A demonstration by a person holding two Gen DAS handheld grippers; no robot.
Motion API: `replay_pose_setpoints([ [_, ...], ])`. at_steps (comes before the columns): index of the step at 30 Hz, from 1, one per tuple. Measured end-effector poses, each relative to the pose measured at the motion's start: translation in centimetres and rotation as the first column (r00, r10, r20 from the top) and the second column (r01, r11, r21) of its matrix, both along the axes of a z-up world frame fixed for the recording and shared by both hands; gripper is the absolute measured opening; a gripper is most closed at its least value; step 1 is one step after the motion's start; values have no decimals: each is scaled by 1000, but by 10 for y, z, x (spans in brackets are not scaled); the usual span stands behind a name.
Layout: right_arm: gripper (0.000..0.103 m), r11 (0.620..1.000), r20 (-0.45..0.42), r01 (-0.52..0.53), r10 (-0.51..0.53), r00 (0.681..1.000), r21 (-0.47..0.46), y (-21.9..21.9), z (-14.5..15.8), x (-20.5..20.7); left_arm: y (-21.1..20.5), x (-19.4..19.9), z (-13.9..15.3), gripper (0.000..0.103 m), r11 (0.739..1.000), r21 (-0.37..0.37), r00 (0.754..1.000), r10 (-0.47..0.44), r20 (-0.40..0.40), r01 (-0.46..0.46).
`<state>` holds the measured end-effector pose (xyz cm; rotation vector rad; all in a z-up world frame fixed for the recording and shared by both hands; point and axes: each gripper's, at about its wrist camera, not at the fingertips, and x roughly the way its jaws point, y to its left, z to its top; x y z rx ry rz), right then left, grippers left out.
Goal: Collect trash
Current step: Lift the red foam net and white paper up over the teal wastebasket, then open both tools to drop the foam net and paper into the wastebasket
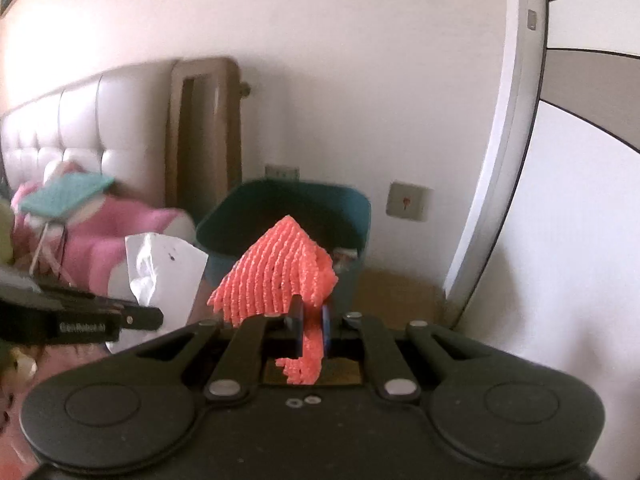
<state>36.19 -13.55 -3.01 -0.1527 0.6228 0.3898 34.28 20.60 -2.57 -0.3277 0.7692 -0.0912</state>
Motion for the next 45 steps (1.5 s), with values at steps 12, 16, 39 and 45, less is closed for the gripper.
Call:
replay_pose_setpoints([
  [12,7,998,14,62,-62,998,-6,25,18,88,10,81,23,10,998,64,1000,-14,27,12],
  [16,7,997,-8,68,-68,998,-26,33,9,110,13,103,14,10,996,84,1000,-10,-2,10],
  [39,12,995,-191,50,-65,979,-83,52,-56,163,1,155,-43,10,990,132,992,-35,-125,51],
  [45,20,995,-190,40,-57,980,-89,52,-60,164,0,158,-50,12,992,112,989,-35,-141,51],
])
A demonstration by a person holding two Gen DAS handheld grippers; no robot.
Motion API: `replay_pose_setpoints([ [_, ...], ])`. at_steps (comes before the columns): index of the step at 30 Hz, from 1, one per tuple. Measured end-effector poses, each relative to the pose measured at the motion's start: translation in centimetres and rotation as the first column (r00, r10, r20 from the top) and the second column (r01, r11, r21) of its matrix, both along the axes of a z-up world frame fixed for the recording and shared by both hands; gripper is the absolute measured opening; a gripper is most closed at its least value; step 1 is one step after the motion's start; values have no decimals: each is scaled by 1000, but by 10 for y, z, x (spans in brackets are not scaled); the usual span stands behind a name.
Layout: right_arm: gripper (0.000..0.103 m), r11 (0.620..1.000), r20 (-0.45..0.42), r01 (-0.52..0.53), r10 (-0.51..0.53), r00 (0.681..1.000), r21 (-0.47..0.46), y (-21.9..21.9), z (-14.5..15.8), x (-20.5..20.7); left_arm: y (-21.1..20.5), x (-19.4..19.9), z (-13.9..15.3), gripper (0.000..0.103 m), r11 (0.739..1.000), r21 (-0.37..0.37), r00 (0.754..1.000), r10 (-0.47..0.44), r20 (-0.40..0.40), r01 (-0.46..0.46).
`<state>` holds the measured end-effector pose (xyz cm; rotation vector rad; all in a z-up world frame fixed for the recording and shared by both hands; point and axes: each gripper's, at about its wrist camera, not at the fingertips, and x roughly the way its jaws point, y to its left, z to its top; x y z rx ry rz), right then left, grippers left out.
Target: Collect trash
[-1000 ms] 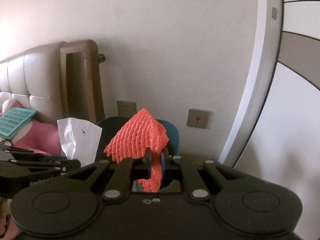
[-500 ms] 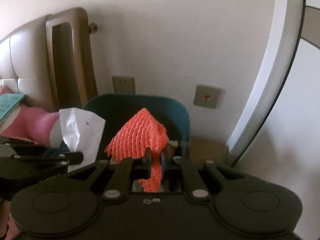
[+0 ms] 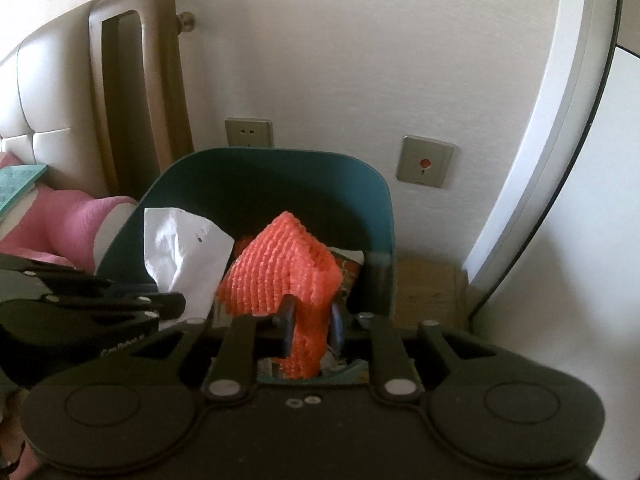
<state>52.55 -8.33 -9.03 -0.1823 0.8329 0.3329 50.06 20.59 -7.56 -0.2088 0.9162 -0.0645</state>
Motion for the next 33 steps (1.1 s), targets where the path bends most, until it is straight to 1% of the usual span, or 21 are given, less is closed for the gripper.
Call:
replay_pose_setpoints([
  [2,26,1000,2,-1,1,1000,1,-1,0,0,-1,0,-1,14,1000,0,1000,-3,-3,3],
  [3,27,1000,2,-4,4,1000,3,-2,0,0,-1,0,-2,16,1000,3,1000,-5,-4,5],
  [4,28,1000,3,-9,9,1000,5,-2,0,0,-2,-1,-3,23,1000,4,1000,-9,-3,9],
  [5,29,1000,3,-12,12,1000,6,-3,0,0,-3,-1,-3,32,1000,4,1000,-11,-2,11],
  [6,31,1000,2,-12,12,1000,7,-4,0,1,-3,-2,-3,37,1000,2,1000,-12,1,12],
  [7,32,1000,-1,-12,12,1000,9,-5,1,1,-3,-3,-3,46,1000,-1,1000,-14,6,14],
  [8,36,1000,-2,-13,13,1000,11,-5,1,1,-4,-3,-2,53,1000,-3,1000,-16,12,16],
  [10,41,1000,1,-16,16,1000,14,-6,2,0,-4,-4,0,58,1000,-3,1000,-11,22,11],
  [15,46,998,25,-39,38,999,47,-11,10,-7,-5,-10,9,60,1000,-1,999,-11,47,11],
  [17,47,997,38,-48,45,998,61,-13,15,-11,-6,-15,14,63,1000,6,998,-14,65,14],
  [19,52,996,54,-52,48,997,75,-15,20,-15,-5,-20,20,64,1000,4,997,-10,81,10],
  [21,56,993,68,-62,55,996,97,-19,27,-20,-3,-25,26,67,1000,-6,996,-4,94,5],
  [23,57,990,76,-72,63,995,118,-22,33,-25,-1,-33,35,72,1000,-5,993,4,116,-3],
  [25,57,988,87,-81,70,994,130,-23,40,-29,0,-40,43,74,1000,-7,991,12,133,-11],
  [33,59,977,130,-124,102,986,175,-31,69,-57,6,-74,76,75,999,-50,979,11,203,0],
])
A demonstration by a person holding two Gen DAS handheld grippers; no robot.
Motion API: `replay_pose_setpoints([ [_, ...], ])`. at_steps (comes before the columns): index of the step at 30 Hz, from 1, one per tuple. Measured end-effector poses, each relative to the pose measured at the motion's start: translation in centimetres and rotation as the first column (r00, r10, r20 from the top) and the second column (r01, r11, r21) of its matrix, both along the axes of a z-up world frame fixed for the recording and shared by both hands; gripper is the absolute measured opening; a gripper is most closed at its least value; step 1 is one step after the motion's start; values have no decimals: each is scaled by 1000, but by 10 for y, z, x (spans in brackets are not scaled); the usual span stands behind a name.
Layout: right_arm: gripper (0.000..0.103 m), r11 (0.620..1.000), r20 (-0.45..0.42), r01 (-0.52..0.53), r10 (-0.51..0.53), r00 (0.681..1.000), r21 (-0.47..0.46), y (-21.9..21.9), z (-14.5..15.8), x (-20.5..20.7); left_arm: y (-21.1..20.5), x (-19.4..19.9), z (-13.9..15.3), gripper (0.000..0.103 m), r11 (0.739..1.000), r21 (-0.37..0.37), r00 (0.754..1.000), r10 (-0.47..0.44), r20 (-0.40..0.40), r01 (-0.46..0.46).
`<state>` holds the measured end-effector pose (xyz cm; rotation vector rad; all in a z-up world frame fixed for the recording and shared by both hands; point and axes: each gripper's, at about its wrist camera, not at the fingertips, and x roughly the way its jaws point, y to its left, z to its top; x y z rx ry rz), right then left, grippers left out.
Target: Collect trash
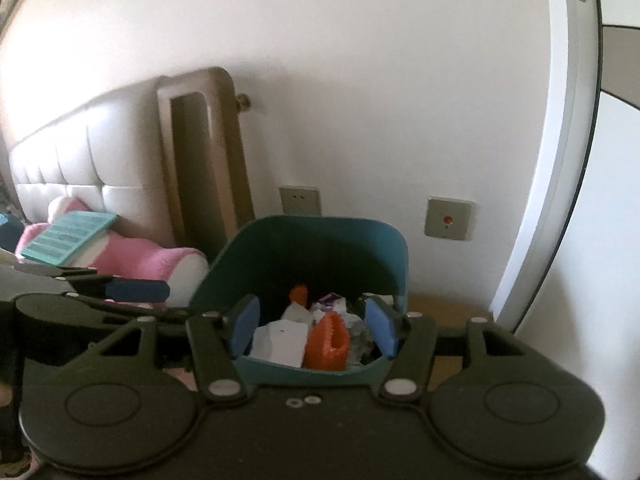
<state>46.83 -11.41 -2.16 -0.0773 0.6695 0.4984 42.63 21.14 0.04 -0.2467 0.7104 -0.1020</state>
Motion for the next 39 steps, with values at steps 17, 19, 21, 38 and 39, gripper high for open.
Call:
replay_pose_setpoints([
  [17,62,996,127,-53,43,991,78,-23,75,-85,2,-101,75,85,1000,-18,988,24,154,-21],
  [19,62,995,142,-62,50,989,79,-25,82,-96,2,-111,82,86,999,-17,987,30,160,-28],
  [21,62,994,158,-72,60,986,76,-25,89,-108,3,-122,89,87,999,-20,986,33,166,-30],
  [38,63,989,208,-127,109,972,73,-32,129,-185,8,-202,135,88,997,12,979,73,192,-77],
  [39,63,989,208,-128,110,972,75,-33,131,-188,10,-205,137,88,997,-2,979,74,190,-75],
])
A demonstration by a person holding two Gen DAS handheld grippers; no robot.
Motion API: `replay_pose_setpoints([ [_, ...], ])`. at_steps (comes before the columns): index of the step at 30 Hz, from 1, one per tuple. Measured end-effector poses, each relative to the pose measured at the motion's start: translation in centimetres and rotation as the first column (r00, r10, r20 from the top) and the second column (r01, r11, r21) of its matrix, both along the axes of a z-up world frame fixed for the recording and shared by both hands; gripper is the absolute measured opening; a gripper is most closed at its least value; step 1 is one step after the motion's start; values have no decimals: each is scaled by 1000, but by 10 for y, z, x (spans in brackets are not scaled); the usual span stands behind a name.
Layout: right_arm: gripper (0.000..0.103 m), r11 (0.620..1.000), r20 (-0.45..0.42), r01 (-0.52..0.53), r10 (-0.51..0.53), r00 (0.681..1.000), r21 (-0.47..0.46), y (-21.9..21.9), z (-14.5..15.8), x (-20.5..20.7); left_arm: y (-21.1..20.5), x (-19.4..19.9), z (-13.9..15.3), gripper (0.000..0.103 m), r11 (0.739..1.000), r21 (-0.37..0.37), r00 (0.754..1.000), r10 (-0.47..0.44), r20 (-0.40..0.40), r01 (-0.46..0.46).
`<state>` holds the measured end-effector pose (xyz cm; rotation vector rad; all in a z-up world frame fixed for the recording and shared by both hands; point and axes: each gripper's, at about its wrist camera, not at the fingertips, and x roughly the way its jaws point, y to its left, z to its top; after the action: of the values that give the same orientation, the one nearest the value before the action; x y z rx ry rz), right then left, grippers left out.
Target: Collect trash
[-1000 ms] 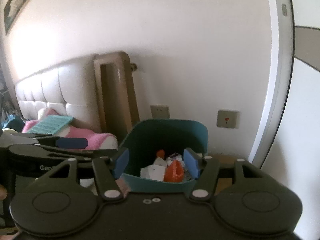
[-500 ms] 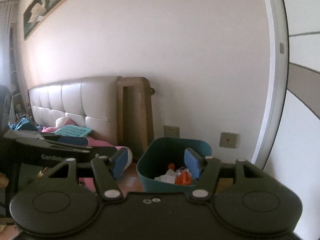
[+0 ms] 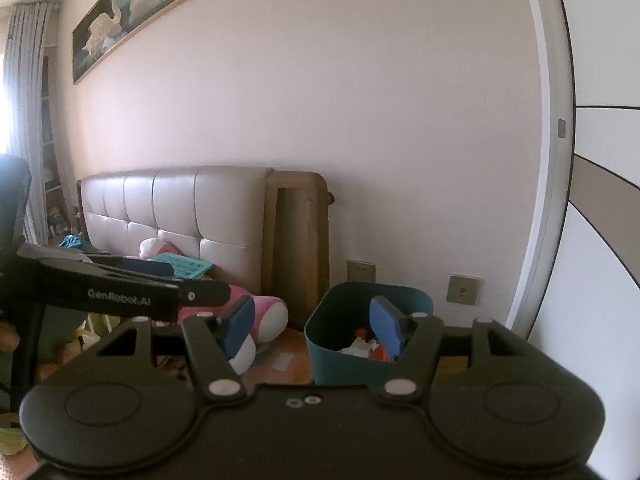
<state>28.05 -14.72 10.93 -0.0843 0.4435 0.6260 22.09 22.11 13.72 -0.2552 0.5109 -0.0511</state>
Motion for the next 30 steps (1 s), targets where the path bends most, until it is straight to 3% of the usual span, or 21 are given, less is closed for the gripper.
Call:
replay_pose_setpoints([
  [3,64,1000,7,4,-4,1000,-3,-2,5,-8,4,-7,2,92,999,-34,1000,-5,-15,4],
  [20,64,1000,-5,2,-2,1000,-14,3,16,-27,15,-23,-2,98,1000,-7,999,-5,-37,5],
  [30,64,999,-40,44,-45,998,-13,31,11,-29,35,-15,-11,99,996,-9,995,-90,-33,90],
])
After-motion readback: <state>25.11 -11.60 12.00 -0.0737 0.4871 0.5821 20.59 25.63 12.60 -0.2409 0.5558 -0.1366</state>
